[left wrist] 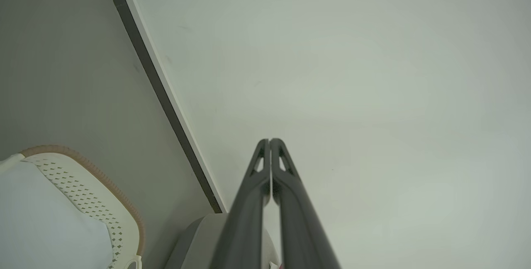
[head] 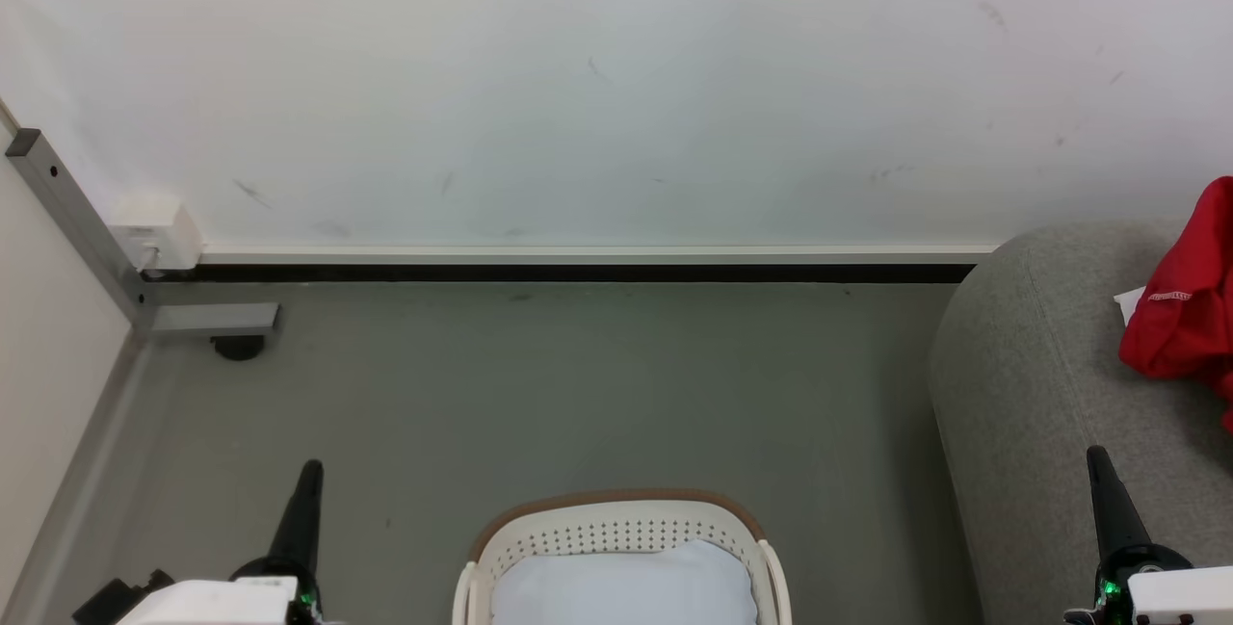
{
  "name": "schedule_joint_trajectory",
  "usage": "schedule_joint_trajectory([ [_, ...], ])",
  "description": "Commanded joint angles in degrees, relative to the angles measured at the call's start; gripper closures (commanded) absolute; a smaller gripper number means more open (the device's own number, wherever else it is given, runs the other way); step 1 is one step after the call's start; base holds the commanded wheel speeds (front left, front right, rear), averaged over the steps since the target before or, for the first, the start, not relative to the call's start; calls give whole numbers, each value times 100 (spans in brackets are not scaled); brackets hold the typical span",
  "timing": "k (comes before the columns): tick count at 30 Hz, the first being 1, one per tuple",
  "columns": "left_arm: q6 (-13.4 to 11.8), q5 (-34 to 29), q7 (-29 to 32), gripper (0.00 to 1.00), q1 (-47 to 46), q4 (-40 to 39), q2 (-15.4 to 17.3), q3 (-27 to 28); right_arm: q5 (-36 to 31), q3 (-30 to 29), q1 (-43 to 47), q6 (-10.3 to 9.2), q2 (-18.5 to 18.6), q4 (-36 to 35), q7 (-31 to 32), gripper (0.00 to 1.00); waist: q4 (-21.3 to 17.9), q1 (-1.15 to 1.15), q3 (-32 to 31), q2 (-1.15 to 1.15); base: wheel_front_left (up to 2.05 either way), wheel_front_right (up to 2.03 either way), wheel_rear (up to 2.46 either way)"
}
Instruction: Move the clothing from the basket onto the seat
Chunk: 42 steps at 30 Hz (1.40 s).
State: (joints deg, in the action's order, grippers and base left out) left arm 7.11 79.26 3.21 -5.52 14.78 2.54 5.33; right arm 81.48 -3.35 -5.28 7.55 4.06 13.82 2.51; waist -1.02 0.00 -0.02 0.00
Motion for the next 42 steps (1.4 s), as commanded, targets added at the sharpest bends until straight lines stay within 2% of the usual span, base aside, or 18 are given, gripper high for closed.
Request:
schedule_joint_trajectory([
  [1, 36, 136, 47, 100, -77, -39, 48, 36, 132, -41, -92, -9, 15, -7, 41, 100, 6, 0, 1, 0, 0, 0, 0],
  [30, 54, 1363, 360, 100, -107, -73, 53, 139, 1177, -266, -129, -12, -68, 32, 360, 100, 102, 0, 16, 0, 0, 0, 0],
  [42, 53, 1347, 356, 100, -105, -72, 52, 135, 1144, -273, -129, -12, -74, 32, 374, 100, 102, 0, 16, 0, 0, 0, 0],
])
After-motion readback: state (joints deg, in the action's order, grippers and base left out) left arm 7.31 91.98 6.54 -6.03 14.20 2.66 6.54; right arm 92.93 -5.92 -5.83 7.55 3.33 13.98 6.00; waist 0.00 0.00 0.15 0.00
